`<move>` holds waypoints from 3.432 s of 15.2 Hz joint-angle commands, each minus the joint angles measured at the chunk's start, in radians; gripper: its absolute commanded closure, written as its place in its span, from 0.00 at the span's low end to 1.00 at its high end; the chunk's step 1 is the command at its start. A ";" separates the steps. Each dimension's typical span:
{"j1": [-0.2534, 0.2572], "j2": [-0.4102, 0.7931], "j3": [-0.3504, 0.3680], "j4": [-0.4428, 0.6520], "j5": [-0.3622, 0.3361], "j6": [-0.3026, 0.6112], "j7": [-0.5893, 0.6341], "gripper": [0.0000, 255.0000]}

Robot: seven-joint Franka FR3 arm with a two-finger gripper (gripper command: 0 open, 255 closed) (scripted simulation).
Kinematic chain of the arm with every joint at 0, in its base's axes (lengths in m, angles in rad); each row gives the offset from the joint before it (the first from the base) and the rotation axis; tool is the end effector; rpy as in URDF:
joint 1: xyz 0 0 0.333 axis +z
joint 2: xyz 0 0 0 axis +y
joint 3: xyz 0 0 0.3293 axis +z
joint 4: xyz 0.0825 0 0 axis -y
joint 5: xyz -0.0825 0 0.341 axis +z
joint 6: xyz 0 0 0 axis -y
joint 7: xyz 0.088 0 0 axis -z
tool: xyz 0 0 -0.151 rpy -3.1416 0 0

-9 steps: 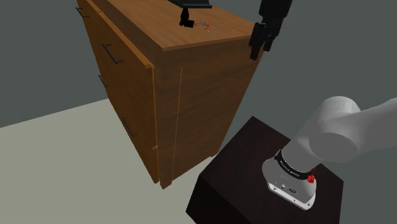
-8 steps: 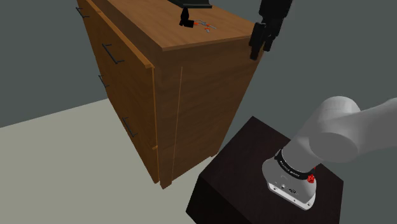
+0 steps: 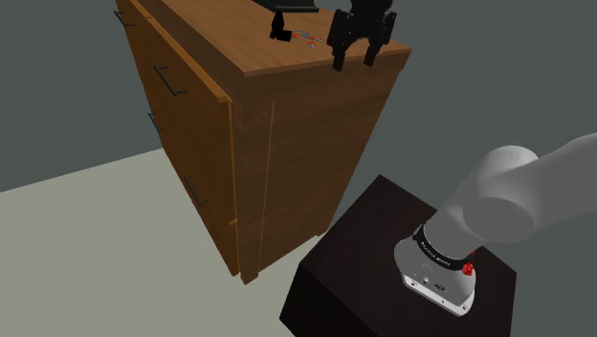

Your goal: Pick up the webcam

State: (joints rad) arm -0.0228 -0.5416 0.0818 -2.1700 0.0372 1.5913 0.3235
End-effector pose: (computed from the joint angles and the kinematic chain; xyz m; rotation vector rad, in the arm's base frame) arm 0.3277 0.0309 0.5654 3.0988 -0.4343 -0.0578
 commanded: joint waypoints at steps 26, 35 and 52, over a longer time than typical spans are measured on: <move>-0.089 0.467 0.069 0.419 0.040 0.248 0.580 1.00; -0.089 0.467 0.069 0.419 0.040 0.248 0.580 1.00; -0.088 0.525 0.070 0.694 0.028 0.030 0.599 1.00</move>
